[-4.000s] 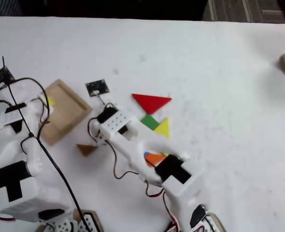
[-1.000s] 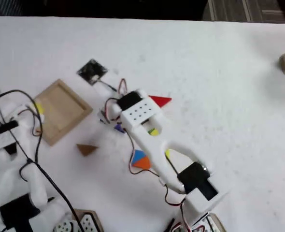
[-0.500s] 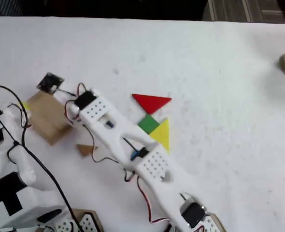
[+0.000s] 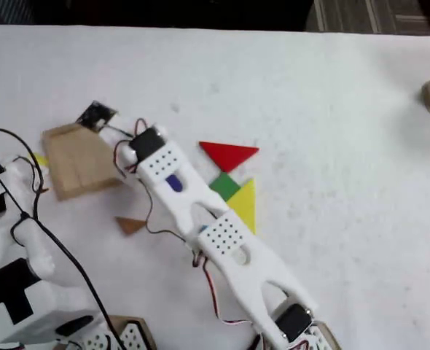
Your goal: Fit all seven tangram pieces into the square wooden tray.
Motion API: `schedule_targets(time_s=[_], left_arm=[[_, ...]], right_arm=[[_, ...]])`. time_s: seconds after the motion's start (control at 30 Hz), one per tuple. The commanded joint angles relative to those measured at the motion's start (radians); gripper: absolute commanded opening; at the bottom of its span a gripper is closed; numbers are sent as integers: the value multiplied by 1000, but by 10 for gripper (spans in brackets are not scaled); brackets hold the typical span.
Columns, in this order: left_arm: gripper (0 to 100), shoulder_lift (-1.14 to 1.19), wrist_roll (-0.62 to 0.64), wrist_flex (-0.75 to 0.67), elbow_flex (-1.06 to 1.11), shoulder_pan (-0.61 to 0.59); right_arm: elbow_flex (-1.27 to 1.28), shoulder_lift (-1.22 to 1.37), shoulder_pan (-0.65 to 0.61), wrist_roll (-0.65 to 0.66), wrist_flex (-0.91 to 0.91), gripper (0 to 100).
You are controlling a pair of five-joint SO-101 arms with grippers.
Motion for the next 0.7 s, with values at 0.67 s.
schedule_targets(time_s=[0.67], left_arm=[[271,-5,12,2,-58,25]], right_arm=[[3,-140,10,-327,-84,296]])
